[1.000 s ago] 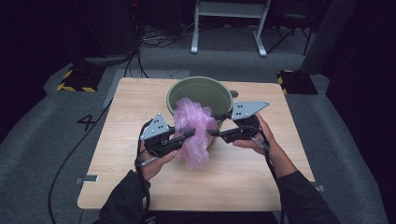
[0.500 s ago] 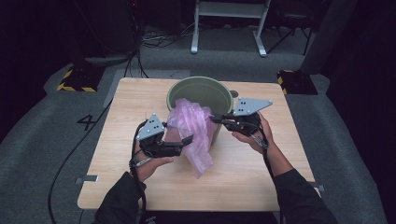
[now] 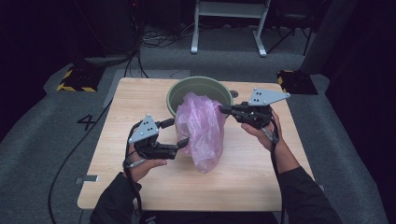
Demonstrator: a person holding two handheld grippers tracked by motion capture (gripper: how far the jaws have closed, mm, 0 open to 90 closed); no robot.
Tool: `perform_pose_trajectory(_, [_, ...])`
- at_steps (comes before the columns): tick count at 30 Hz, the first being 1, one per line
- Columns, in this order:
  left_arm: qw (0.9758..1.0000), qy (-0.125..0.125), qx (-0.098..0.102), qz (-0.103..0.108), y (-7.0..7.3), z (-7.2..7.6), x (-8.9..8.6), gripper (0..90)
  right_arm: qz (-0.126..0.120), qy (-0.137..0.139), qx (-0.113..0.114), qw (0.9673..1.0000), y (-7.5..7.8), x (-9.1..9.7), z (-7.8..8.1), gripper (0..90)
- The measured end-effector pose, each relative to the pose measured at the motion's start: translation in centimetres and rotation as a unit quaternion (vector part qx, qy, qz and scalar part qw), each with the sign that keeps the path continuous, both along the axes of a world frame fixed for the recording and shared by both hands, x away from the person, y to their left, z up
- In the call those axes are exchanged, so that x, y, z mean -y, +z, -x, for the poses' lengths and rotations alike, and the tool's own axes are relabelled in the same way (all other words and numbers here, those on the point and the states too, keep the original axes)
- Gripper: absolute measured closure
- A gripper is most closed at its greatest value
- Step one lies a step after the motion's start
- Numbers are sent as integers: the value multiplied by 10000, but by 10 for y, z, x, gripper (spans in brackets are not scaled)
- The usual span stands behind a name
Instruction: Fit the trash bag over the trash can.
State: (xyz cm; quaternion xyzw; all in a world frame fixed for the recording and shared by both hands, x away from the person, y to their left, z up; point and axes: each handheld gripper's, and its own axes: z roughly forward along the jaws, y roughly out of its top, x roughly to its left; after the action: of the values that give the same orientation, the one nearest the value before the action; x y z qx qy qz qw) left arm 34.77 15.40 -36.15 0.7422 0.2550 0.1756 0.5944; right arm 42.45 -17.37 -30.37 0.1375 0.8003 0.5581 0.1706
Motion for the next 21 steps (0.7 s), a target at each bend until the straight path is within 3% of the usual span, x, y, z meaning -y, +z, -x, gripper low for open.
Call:
perform_pose_trajectory(3, [10000, -76, -33, -56, -1, -1, 3, 175, 28, -190, -117, 9997, 2, -2, -9, 900])
perform_pose_trajectory(7, [9991, -291, -44, -294, -1, -2, 13, 190, 133, -481, -287, 9983, 0, -8, -23, 900])
perform_pose_trajectory(12, [9974, -352, 63, -631, -1, 1, 24, 252, 254, -747, -506, 9956, -5, -12, -34, 893])
perform_pose_trajectory(14, [9970, -382, 75, -675, -1, 1, 28, 302, 302, -844, -587, 9942, -7, -13, -38, 887])
perform_pose_trajectory(15, [9969, -362, 73, -692, -1, 1, 29, 386, 318, -886, -650, 9934, -9, -14, -40, 879])
perform_pose_trajectory(17, [9966, -363, 65, -737, -2, -1, 31, 446, 367, -940, -681, 9926, -12, -14, -42, 834])
perform_pose_trajectory(19, [9961, -270, 78, -834, -3, -2, 34, 576, 369, -973, -701, 9921, -13, -14, -43, 817])
perform_pose_trajectory(20, [9956, -270, 78, -893, -3, -2, 35, 597, 366, -974, -692, 9922, -14, -13, -42, 794])
perform_pose_trajectory(21, [9953, -238, 84, -937, -4, -3, 36, 642, 335, -943, -690, 9926, -14, -12, -42, 713])
